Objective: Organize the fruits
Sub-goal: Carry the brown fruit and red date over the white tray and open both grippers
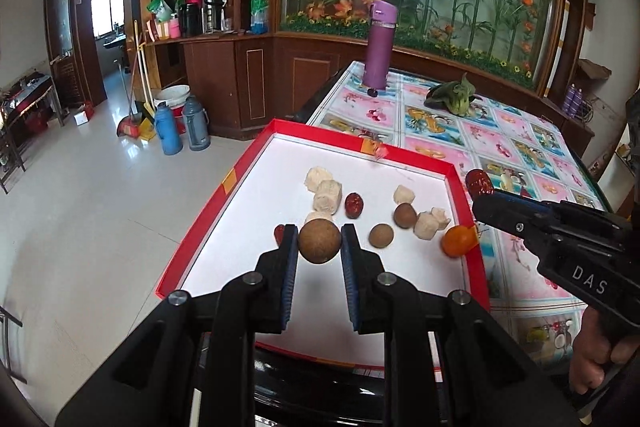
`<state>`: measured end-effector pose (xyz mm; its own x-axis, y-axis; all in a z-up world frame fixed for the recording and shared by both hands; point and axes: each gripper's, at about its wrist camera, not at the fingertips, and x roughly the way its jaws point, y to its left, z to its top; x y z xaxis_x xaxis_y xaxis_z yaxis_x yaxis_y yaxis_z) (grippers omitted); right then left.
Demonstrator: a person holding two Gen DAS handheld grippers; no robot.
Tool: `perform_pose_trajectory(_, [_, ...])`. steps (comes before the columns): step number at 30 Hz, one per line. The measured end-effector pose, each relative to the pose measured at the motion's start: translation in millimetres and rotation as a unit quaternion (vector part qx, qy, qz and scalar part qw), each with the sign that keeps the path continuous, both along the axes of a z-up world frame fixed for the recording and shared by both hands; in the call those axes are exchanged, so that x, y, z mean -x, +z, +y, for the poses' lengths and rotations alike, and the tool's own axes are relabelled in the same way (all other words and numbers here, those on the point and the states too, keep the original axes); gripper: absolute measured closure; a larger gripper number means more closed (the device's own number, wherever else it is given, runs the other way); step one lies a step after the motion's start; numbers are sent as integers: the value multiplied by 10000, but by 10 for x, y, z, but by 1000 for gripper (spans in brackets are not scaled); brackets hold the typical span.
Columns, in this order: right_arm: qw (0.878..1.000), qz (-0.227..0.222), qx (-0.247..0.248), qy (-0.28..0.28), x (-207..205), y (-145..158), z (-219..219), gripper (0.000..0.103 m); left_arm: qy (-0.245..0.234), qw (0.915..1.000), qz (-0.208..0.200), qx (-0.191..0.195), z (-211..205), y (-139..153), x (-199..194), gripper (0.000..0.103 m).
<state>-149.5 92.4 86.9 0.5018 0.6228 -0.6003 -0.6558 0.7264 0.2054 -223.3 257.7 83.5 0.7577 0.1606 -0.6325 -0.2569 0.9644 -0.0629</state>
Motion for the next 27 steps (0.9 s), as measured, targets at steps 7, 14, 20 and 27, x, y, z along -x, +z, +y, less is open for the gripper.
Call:
perform_pose_trajectory(7, [10000, -27, 31, 0, -7, -22, 78, 90, -162, 9998, 5, -75, -80, -1, -88, 80])
perform_pose_trajectory(14, [9997, 189, 90, -83, -48, -105, 187, 90, 24, 9999, 45, -132, 2, 4, -222, 80])
perform_pose_trajectory(20, [9991, 330, 243, -60, -66, -209, 305, 89, 100, 9990, 404, -131, 23, -204, -377, 80])
perform_pose_trajectory(27, [9977, 550, 376, -130, -132, -303, 361, 89, 219, 9981, 537, -191, 65, -279, -443, 80])
